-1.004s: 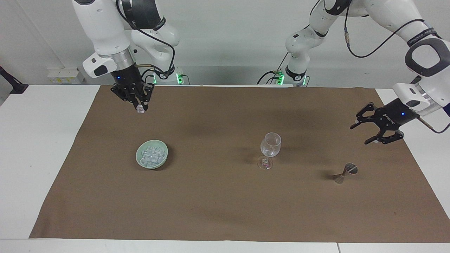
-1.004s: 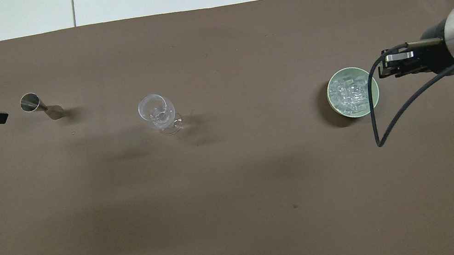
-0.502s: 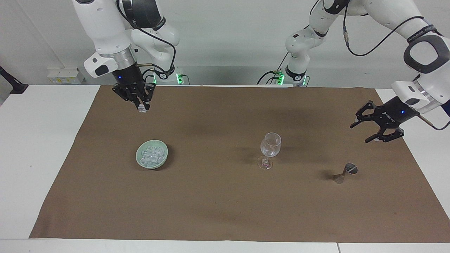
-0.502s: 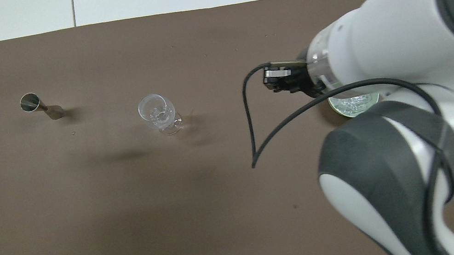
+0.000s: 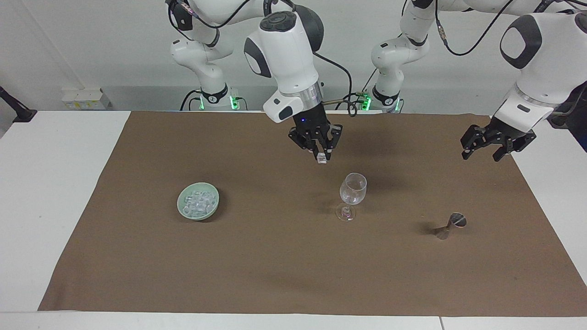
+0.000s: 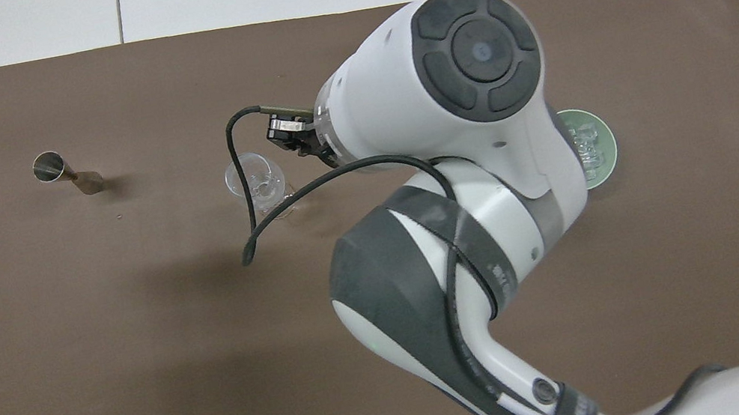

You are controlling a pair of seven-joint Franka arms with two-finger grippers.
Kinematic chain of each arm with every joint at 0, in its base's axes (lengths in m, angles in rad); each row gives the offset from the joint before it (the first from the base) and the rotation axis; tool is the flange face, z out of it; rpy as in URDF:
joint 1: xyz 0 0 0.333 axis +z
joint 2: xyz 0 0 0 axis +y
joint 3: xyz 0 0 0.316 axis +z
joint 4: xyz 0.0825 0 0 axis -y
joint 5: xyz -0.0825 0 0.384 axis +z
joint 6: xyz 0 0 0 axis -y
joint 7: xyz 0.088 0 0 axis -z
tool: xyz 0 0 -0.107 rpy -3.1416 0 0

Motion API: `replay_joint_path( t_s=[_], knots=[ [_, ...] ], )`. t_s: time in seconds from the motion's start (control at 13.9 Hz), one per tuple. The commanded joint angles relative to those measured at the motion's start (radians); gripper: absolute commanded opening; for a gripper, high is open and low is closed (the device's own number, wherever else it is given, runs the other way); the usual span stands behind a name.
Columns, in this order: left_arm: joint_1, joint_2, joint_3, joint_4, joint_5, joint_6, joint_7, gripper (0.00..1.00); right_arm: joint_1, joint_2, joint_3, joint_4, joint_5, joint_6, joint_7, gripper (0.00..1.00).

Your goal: Pour wine and add ice with both arms

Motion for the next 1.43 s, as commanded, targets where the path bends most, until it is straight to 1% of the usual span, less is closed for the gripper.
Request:
replay_joint_path(
  t_s=[0.0, 0.14, 0.22, 0.36, 0.43, 0.57, 0.65, 0.72, 0.79, 0.93, 1.08, 1.15, 1.22, 1.36],
  knots=[
    [-0.032, -0.026, 0.013, -0.016, 0.037, -0.027, -0.058, 0.85, 0.068, 0.124, -0.006, 0.091, -0.09, 0.068, 0.057, 0.0],
    [-0.047, -0.017, 0.013, -0.016, 0.042, -0.025, -0.07, 0.86, 0.111, 0.205, -0.012, 0.157, -0.139, 0.083, 0.084, 0.0],
    [-0.047, -0.017, 0.013, -0.016, 0.04, -0.025, -0.072, 0.86, 0.12, 0.216, -0.013, 0.16, -0.15, 0.106, 0.088, 0.0],
    [-0.052, -0.018, 0.015, -0.016, 0.043, -0.027, -0.069, 0.87, 0.126, 0.219, -0.013, 0.16, -0.162, 0.108, 0.097, 0.0],
    [-0.049, -0.02, 0.015, -0.016, 0.042, -0.025, -0.061, 0.89, 0.129, 0.227, -0.013, 0.16, -0.162, 0.119, 0.099, 0.0],
    [-0.041, -0.015, 0.016, -0.016, 0.029, -0.021, -0.063, 0.97, 0.134, 0.23, -0.015, 0.159, -0.162, 0.125, 0.099, 0.0],
    [-0.035, -0.014, 0.018, -0.016, 0.025, -0.016, -0.06, 0.99, 0.134, 0.23, -0.013, 0.159, -0.162, 0.125, 0.097, 0.03],
    [-0.035, -0.012, 0.018, -0.016, 0.025, -0.015, -0.061, 1.0, 0.134, 0.23, -0.013, 0.159, -0.162, 0.125, 0.097, 0.13],
    [-0.033, -0.011, 0.019, -0.016, 0.025, -0.013, -0.061, 1.0, 0.134, 0.228, -0.013, 0.157, -0.162, 0.117, 0.097, 0.16],
    [-0.033, -0.011, 0.021, -0.018, 0.026, -0.013, -0.06, 1.0, 0.135, 0.224, -0.012, 0.154, -0.162, 0.106, 0.096, 0.17],
    [-0.032, -0.011, 0.023, -0.016, 0.025, -0.015, -0.056, 1.0, 0.135, 0.222, -0.009, 0.152, -0.162, 0.1, 0.094, 0.25],
    [-0.032, -0.009, 0.023, -0.018, 0.023, -0.015, -0.056, 1.0, 0.135, 0.221, -0.009, 0.151, -0.162, 0.09, 0.093, 0.26],
    [-0.033, -0.007, 0.023, -0.018, 0.023, -0.013, -0.056, 1.0, 0.135, 0.219, -0.009, 0.149, -0.162, 0.087, 0.093, 0.33],
    [-0.033, -0.007, 0.023, -0.018, 0.025, -0.019, -0.055, 1.0, 0.135, 0.219, -0.007, 0.149, -0.162, 0.083, 0.094, 0.37]
  ],
)
